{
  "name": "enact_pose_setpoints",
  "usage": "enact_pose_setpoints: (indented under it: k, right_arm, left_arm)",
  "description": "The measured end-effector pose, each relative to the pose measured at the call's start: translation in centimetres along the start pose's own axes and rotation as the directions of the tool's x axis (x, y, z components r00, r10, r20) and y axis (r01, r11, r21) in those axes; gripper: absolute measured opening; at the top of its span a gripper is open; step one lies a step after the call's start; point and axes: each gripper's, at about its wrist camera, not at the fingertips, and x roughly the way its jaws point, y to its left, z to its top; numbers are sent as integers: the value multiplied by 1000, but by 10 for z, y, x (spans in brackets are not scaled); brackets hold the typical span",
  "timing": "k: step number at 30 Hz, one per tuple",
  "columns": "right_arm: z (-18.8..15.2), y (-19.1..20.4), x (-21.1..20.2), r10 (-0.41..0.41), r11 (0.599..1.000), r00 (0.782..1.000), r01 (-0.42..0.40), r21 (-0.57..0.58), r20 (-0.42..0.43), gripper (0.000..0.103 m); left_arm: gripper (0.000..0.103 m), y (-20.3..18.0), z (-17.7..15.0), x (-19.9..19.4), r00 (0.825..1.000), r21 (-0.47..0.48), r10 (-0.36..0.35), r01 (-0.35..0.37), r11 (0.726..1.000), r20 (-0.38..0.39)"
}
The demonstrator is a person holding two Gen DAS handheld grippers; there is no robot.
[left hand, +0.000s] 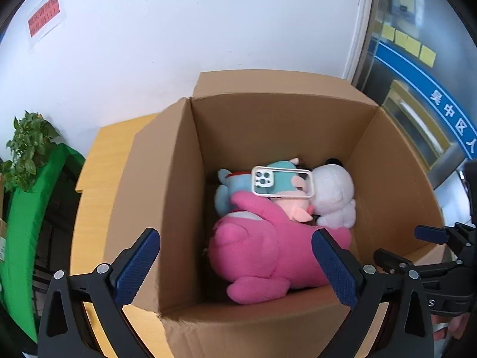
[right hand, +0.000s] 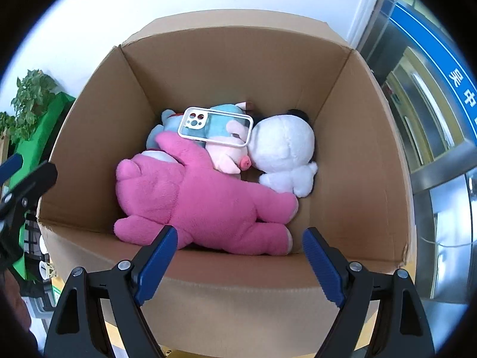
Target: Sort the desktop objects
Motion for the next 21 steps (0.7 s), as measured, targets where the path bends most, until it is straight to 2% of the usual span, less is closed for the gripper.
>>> enact_pose_setpoints:
  k: [5,13,17,21]
  right_arm:
    - [-3,-3,-3,-4,1000,1000,4,21,7,86]
    - [-9,-14,0,-15,1000,1000,15,7,4,86]
    - [-10,-16,4,-14,1000,1000,14,-9,6,86]
    - [-11,-20,8,5,1000,1000,-5,-19,7,86]
  left_arm:
    - [103,-2,-6,3,999,-29,-31,31,999,-10]
    - [103,-10,-8,9,1000,-55,-17,16,998,-23]
    - [103,-17,-11,11,999,-62,-32,30,998,-42]
    - [103,-22,-15,11,998,-69,-8,4,998,-57]
